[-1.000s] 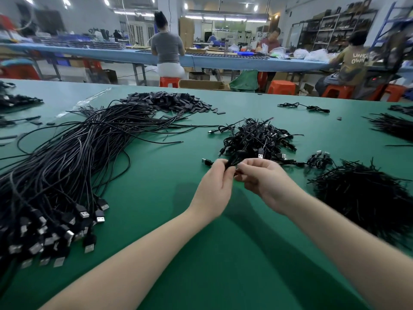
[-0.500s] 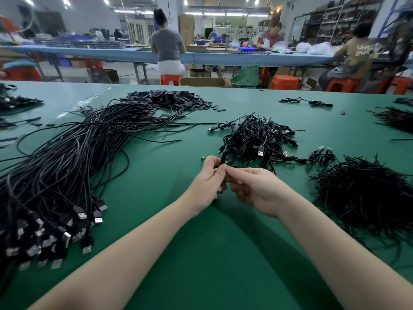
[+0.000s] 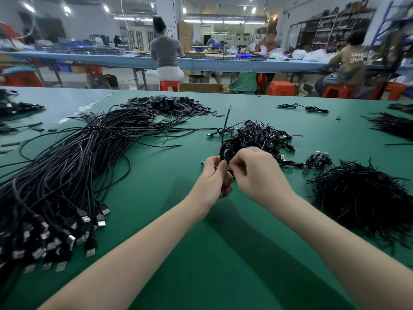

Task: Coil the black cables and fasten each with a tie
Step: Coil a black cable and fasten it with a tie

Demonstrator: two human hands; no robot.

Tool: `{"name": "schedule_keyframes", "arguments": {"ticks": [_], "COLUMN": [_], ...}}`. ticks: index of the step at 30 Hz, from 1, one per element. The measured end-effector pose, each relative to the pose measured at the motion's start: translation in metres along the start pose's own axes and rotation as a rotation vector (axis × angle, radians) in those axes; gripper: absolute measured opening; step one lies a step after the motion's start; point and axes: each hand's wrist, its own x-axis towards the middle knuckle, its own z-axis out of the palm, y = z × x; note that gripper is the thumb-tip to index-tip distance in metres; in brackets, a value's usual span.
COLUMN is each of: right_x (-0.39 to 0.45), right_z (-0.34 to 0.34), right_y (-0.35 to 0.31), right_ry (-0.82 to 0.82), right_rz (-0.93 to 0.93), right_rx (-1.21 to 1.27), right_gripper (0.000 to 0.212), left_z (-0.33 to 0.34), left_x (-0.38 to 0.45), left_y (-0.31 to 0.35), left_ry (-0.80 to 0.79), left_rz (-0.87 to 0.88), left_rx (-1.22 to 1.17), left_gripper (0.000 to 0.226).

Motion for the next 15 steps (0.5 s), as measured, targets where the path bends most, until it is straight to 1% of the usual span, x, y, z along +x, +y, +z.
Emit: {"name": "schedule_keyframes", "arguments": {"ticks": [1,2,3,4,5,6,7,8,9,10,11,12,13,14,15], "right_x": [0.002,0.003,0.003,0.003,0.001,-0.003,-0.007,-0.01,-0.01,-0.009,-0.007,-0.005,-0.004,-0.003,-0.003], "right_z": [-0.004,-0.009,-0.015,-0.019,-0.021,-0.022,-0.024,-0.024,-0.024,-0.024,-0.024,-0.024,-0.024,-0.023,-0.023], "right_y": [0.0,0.0,0.004,0.008,0.011,0.011,0.01,0.009,0.009,0.009,0.009,0.008,0.008,0.006,0.005], "right_ry": [0.039,0.071,0.072,0.045,0.001,-0.04,-0.068,-0.074,-0.051,-0.024,-0.025,-0.043,-0.067,-0.092,-0.111], "right_rz": [-0.185,-0.384,-0.586,-0.743,-0.821,-0.803,-0.683,-0.5,-0.297,-0.103,0.074,0.222,0.328,0.399,0.43], "right_rx": [-0.175,-0.317,-0.422,-0.472,-0.463,-0.405,-0.289,-0.114,0.073,0.227,0.364,0.507,0.649,0.777,0.854], "right_gripper": [0.005,0.007,0.01,0.014,0.017,0.017,0.015,0.012,0.014,0.02,0.024,0.024,0.021,0.018,0.015], "left_z": [-0.001,-0.004,-0.011,-0.02,-0.029,-0.037,-0.043,-0.045,-0.046,-0.044,-0.043,-0.041,-0.041,-0.04,-0.038], "left_x": [0.0,0.0,-0.001,-0.003,-0.006,-0.007,-0.006,-0.005,-0.001,0.001,0.003,0.003,0.004,0.003,0.0], "left_y": [0.007,0.017,0.026,0.036,0.043,0.048,0.052,0.054,0.052,0.051,0.05,0.05,0.047,0.046,0.046], "left_ry": [-0.006,-0.048,-0.134,-0.242,-0.339,-0.402,-0.419,-0.389,-0.322,-0.246,-0.194,-0.188,-0.215,-0.249,-0.249], "left_rz": [-0.093,-0.218,-0.361,-0.496,-0.585,-0.621,-0.607,-0.548,-0.431,-0.26,-0.074,0.081,0.19,0.254,0.291], "left_rx": [-0.012,-0.004,0.03,0.094,0.177,0.234,0.262,0.248,0.219,0.201,0.24,0.295,0.336,0.35,0.349], "left_gripper": [0.02,0.028,0.034,0.037,0.038,0.038,0.037,0.035,0.031,0.025,0.015,0.009,0.021,0.027,0.027]}}
